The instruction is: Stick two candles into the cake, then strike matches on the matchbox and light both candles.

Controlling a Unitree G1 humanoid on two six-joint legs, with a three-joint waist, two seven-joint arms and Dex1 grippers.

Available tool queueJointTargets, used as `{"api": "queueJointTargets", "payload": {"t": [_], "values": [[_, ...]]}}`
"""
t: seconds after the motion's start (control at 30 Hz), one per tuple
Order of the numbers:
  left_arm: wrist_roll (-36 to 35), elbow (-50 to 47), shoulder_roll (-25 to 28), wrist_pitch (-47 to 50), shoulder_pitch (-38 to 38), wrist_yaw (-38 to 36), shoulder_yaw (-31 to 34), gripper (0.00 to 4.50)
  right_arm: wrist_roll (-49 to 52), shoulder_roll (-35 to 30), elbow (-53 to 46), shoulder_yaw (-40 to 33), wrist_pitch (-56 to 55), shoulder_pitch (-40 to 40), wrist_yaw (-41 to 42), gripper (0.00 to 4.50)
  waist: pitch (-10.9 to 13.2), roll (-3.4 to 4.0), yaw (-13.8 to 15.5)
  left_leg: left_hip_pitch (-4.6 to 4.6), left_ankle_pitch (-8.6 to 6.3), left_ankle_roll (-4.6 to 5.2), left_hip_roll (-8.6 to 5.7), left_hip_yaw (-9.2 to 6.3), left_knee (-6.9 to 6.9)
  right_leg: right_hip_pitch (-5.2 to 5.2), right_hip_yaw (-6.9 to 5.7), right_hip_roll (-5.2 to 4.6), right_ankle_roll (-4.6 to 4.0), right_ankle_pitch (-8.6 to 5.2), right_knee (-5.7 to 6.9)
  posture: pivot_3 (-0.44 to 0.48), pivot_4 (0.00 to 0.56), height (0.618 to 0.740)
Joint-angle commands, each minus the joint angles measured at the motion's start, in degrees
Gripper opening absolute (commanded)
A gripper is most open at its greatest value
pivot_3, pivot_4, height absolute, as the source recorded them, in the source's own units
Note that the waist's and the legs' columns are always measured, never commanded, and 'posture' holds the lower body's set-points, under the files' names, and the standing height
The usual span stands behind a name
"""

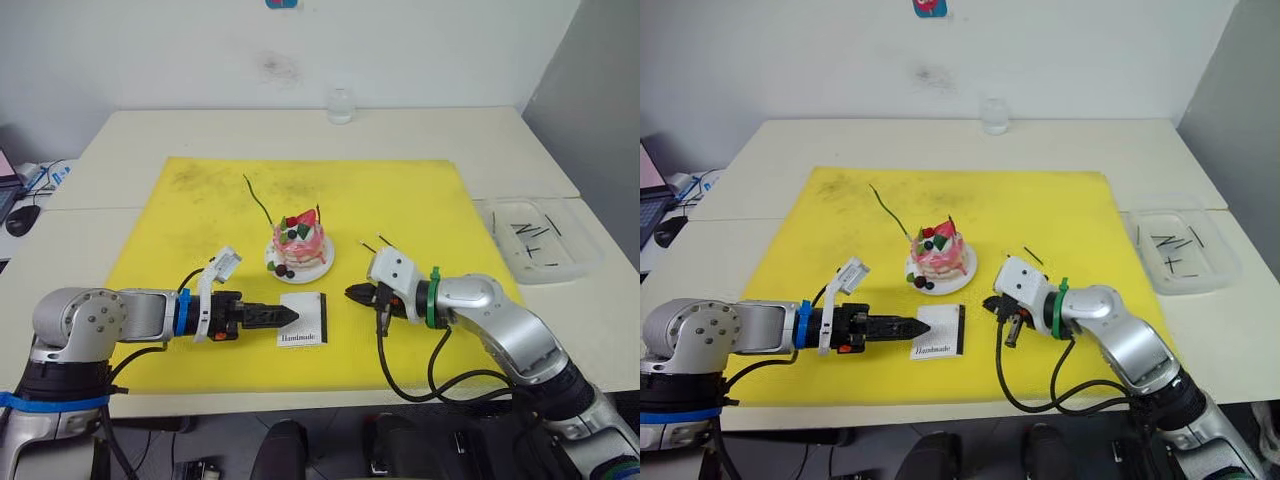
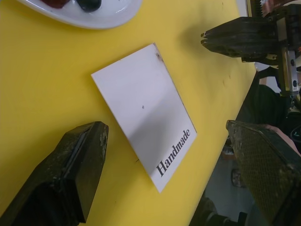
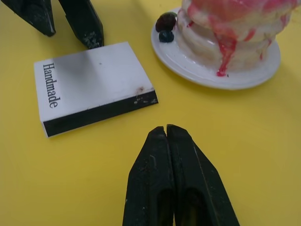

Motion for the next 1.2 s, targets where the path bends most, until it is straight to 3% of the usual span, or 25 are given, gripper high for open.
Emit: {"api": "queueJointTargets", "payload": {"t": [0.03, 0.53, 1.2], "values": [[-0.25, 0.97, -1.44, 1.14, -0.98, 1.26, 2.78, 4.5, -0.93, 0.23, 0.34, 1.02, 0.78, -1.29, 0.49, 0.04, 0.0, 0.0, 0.01, 0.0, 0.0, 0.0, 0.0, 0.0, 0.0, 0.0, 0.01, 0.0, 0.0, 0.0, 0.0, 0.0, 0.15, 0.74], [0.64, 0.01, -8.55, 3.88, -1.25, 5.64, 3.76, 4.5, -4.03, 5.52, 4.89, 6.98, 2.16, -1.73, 1.15, 0.04, -0.04, -0.05, 0.03, 0.04, 0.0, 0.0, -0.02, -0.04, 0.03, 0.06, 0.05, -0.08, 0.04, 0.02, 0.0, 0.0, 0.15, 0.74], [0.83, -4.02, -12.01, 5.38, 1.96, 7.08, 5.07, 4.5, -0.76, 10.4, 6.81, 5.48, 4.36, -2.18, 3.89, 0.04, -0.05, -0.07, -0.04, 0.09, 0.0, -0.01, -0.02, -0.08, 0.02, 0.12, 0.07, -0.11, 0.05, 0.03, -0.02, 0.0, 0.15, 0.74]]}}
